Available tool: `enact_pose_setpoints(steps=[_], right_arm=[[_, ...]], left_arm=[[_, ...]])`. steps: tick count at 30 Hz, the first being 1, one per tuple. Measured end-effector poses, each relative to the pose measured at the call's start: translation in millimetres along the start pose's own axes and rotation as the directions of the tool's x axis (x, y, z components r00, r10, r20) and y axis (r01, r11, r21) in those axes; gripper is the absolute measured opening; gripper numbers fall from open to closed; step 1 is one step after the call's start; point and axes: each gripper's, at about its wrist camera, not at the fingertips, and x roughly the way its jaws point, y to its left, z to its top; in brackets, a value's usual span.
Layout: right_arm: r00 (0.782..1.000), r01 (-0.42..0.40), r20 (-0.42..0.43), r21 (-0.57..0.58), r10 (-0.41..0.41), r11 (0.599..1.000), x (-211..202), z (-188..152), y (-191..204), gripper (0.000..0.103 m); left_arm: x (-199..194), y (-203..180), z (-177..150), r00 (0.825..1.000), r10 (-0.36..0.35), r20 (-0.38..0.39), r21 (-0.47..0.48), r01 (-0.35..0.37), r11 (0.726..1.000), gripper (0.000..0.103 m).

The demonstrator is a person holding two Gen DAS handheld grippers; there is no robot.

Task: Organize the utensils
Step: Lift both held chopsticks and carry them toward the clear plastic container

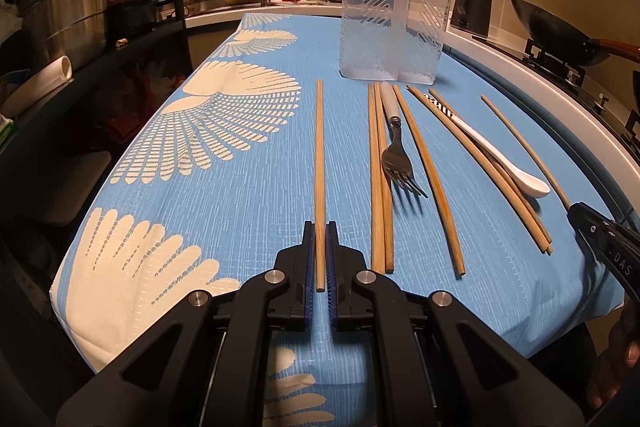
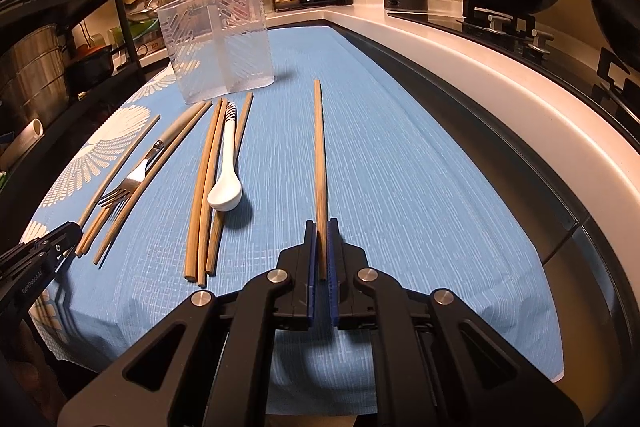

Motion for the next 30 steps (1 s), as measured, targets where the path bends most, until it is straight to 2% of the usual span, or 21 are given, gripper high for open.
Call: enact_pose_setpoints(steps=[21, 26, 30], right_arm=[[1.000, 0.002, 0.013, -0.019, -0.002, 1.000, -3, 5, 3, 0.005], [0.998, 0.016, 0.064, -0.036, -0.013, 0.999, -26, 14, 6, 0.005], [0.993, 0.024, 0.120, -0.048, -0.019, 0.999, -48, 26, 7, 0.005]], left_arm=[[-1, 0, 4, 1.000, -0.008, 0.000, 0.001, 0.008, 1.000, 0.005], [-15, 2, 9, 0.998, -0.005, 0.057, 0.008, 0.004, 1.000, 0.005], [-36, 4, 17, 0.990, -0.003, 0.143, 0.009, 0.001, 1.000, 0.005]])
